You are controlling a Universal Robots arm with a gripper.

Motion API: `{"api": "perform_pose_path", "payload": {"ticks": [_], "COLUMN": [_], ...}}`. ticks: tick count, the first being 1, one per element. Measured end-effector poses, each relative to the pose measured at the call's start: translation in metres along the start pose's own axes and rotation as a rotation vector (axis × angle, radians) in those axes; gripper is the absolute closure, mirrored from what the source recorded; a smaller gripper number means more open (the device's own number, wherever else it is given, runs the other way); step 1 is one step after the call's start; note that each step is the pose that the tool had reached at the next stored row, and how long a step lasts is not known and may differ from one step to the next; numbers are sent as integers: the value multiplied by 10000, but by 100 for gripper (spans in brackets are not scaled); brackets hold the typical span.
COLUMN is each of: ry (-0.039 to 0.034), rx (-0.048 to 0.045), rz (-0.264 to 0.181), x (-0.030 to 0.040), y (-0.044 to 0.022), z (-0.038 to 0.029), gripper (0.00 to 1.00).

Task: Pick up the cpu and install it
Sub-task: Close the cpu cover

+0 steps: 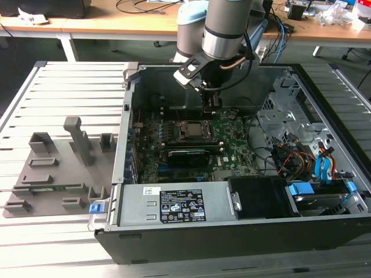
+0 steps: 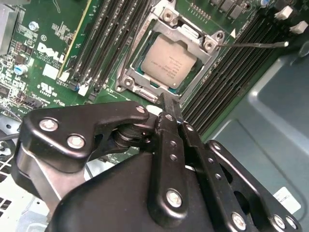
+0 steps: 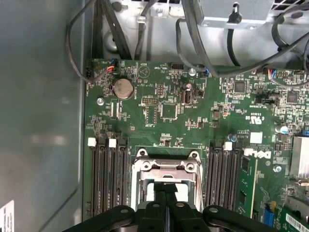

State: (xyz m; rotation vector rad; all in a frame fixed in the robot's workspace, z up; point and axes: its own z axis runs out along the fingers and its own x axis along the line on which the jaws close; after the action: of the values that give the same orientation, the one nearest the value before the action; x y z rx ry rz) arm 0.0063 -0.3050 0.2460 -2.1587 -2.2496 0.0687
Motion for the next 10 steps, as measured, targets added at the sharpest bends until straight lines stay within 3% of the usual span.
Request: {"api": "perform_pose_path", "payload": {"ticks": [8,10], "ry": [0,-1], "rx": [0,1], "rz": [-1,-1], "x": [9,10], "y": [-219,-243], "z": [19,23], "gripper": [89,89]}}
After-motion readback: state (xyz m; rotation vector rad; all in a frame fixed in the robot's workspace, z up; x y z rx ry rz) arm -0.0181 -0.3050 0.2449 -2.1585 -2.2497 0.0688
